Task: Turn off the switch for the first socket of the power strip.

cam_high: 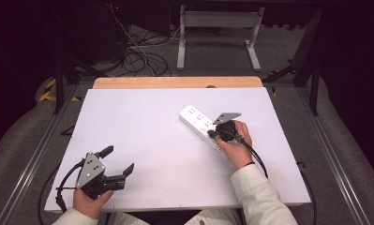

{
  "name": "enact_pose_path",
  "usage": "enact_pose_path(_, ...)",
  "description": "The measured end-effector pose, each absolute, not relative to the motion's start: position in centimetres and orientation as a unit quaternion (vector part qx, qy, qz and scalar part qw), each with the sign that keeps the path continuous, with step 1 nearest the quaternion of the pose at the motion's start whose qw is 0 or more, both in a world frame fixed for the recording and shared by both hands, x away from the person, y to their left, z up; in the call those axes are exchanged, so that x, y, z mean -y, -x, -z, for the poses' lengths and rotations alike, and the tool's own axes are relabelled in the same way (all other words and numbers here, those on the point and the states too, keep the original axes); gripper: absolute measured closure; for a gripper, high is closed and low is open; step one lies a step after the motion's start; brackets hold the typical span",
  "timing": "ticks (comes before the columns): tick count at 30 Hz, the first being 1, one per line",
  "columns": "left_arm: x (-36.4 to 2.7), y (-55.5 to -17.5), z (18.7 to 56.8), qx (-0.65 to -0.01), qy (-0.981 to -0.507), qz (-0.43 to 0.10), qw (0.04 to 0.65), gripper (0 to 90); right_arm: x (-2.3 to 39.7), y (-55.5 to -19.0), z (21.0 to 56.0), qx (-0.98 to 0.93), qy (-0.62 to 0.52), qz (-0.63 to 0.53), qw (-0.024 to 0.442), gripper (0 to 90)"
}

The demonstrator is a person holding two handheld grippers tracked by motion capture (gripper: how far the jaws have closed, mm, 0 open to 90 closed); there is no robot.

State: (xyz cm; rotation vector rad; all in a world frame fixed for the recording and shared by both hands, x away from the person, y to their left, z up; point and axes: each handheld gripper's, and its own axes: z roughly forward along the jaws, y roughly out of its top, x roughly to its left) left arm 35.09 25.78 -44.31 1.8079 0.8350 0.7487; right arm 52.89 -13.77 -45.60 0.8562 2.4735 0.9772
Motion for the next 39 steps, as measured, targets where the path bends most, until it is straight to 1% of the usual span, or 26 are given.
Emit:
enact_pose_path(19, -25.8, -35.1, 44.3, -0.343, -0.742, -0.308, 0.486, 11.9, 13.6, -52.8, 45.6, -0.873, -0.307, -0.338, 0.173, 90.0)
enact_pose_path(23, -25.8, -35.1, 44.3, -0.343, -0.742, -0.308, 0.486, 11.9, 13.3, -52.8, 45.7, -0.872, -0.307, -0.336, 0.182, 90.0)
enact_pose_path(27, -25.8, -35.1, 44.3, -0.344, -0.742, -0.305, 0.487, 11.9, 13.4, -52.9, 45.7, -0.861, -0.313, -0.357, 0.182, 90.0)
enact_pose_path(28, -25.8, -35.1, 44.3, -0.344, -0.743, -0.305, 0.487, 11.9, 13.4, -52.8, 45.6, -0.859, -0.318, -0.359, 0.181, 90.0)
enact_pose_path(29, -25.8, -35.2, 44.3, -0.343, -0.743, -0.304, 0.488, 11.9, 13.5, -52.6, 45.4, -0.854, -0.317, -0.364, 0.193, 90.0)
enact_pose_path(39, -25.8, -35.1, 44.3, -0.343, -0.742, -0.305, 0.488, 11.9, 13.7, -51.8, 43.6, -0.842, -0.309, -0.397, 0.195, 90.0)
